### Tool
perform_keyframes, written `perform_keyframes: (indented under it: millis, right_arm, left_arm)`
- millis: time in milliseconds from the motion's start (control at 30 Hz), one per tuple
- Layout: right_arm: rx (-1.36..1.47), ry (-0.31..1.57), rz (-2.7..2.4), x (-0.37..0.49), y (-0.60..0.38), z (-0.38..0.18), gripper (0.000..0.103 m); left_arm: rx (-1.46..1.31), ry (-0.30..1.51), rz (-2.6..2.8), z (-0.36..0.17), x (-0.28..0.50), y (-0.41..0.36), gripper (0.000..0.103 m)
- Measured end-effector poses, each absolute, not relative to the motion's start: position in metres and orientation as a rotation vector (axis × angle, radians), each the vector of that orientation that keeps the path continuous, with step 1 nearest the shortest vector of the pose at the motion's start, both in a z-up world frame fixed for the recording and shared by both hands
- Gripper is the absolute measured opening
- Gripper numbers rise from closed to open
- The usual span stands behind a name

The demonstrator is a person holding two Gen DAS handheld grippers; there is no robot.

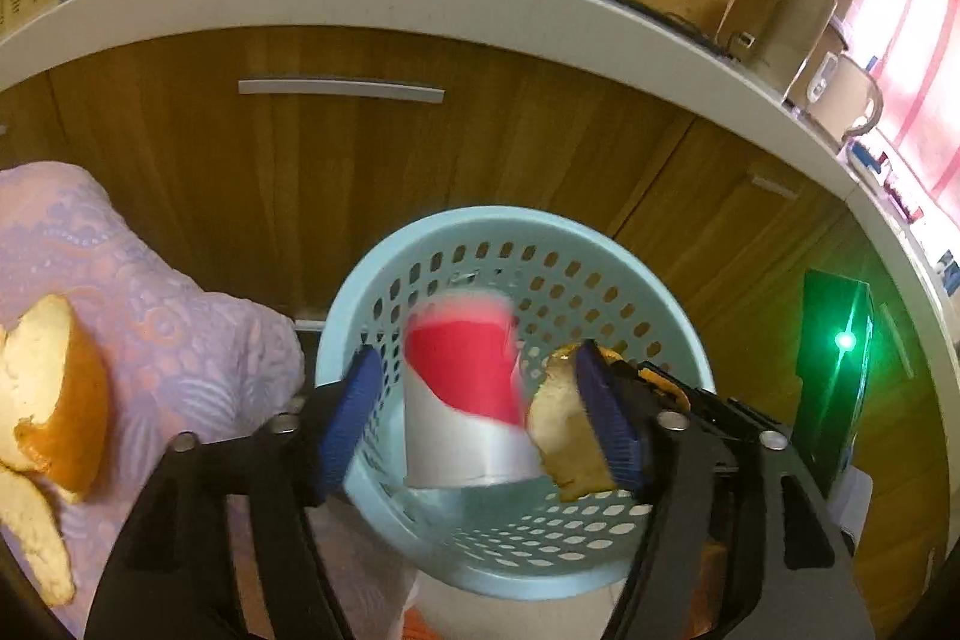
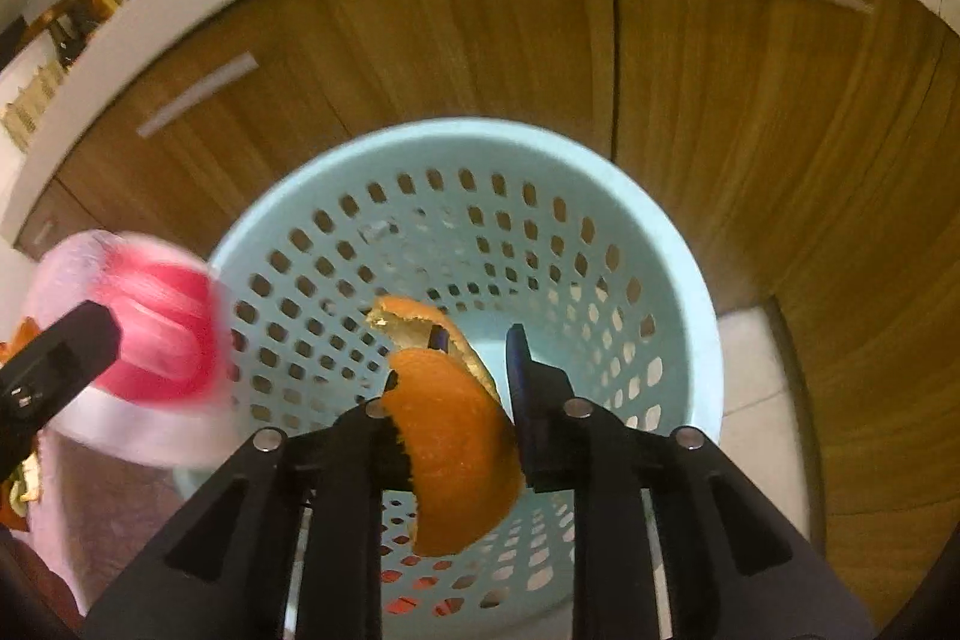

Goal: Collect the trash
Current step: 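Drop the paper cup from the left tool into the blue basket while the right tool drops the orange peel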

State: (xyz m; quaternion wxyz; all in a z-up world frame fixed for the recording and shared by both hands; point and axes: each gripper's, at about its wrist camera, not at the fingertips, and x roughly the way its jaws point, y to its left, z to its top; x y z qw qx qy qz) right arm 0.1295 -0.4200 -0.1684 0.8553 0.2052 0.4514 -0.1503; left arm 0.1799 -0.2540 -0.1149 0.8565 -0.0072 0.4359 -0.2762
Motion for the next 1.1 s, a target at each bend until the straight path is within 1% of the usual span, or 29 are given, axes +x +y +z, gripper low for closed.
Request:
perform_keyframes:
  millis: [133,167,233,300,367,467,567,633,800,867,933,1033,1100]
  right_arm:
    - [0.434,0.954,-0.323,0.131,-0.423,-0.17,0.024]
    - [0.438,0.953,-0.32,0.131,-0.423,-0.169,0.026]
    - [0.441,0.952,-0.312,0.133,-0.422,-0.168,0.028]
    - [0.419,0.953,-0.311,0.135,-0.419,-0.165,0.033]
    - [0.409,0.949,-0.314,0.133,-0.418,-0.162,0.052]
    - [0.411,0.981,-0.324,0.133,-0.417,-0.163,0.061]
    - [0.422,1.069,-0.31,0.138,-0.416,-0.176,0.063]
    - [0.371,1.142,-0.302,0.142,-0.409,-0.185,0.065]
    - [0.326,1.187,-0.3,0.141,-0.396,-0.188,0.066]
    - [0.279,1.22,-0.295,0.145,-0.389,-0.189,0.073]
    - [0.228,1.261,-0.293,0.148,-0.384,-0.19,0.077]
    - [0.181,1.291,-0.291,0.148,-0.385,-0.187,0.078]
    - [0.178,1.331,-0.263,0.15,-0.387,-0.189,0.08]
  left_arm:
    - [-0.031,0.913,-0.595,-0.114,0.182,-0.253,0.068]
    - [-0.031,0.906,-0.596,-0.113,0.181,-0.252,0.068]
    - [-0.029,0.897,-0.595,-0.109,0.177,-0.25,0.068]
    - [-0.034,0.887,-0.598,-0.104,0.173,-0.248,0.068]
    - [-0.034,0.873,-0.6,-0.099,0.168,-0.245,0.068]
    - [-0.051,0.856,-0.601,-0.092,0.163,-0.238,0.069]
    - [-0.07,0.841,-0.59,-0.084,0.158,-0.229,0.069]
    - [-0.082,0.831,-0.581,-0.08,0.155,-0.221,0.069]
    - [-0.073,0.801,-0.538,-0.071,0.147,-0.206,0.069]
    - [-0.052,0.788,-0.514,-0.067,0.142,-0.201,0.069]
    - [-0.057,0.783,-0.516,-0.063,0.139,-0.195,0.069]
    - [-0.072,0.775,-0.512,-0.059,0.135,-0.183,0.07]
    - [-0.087,0.77,-0.505,-0.056,0.133,-0.174,0.071]
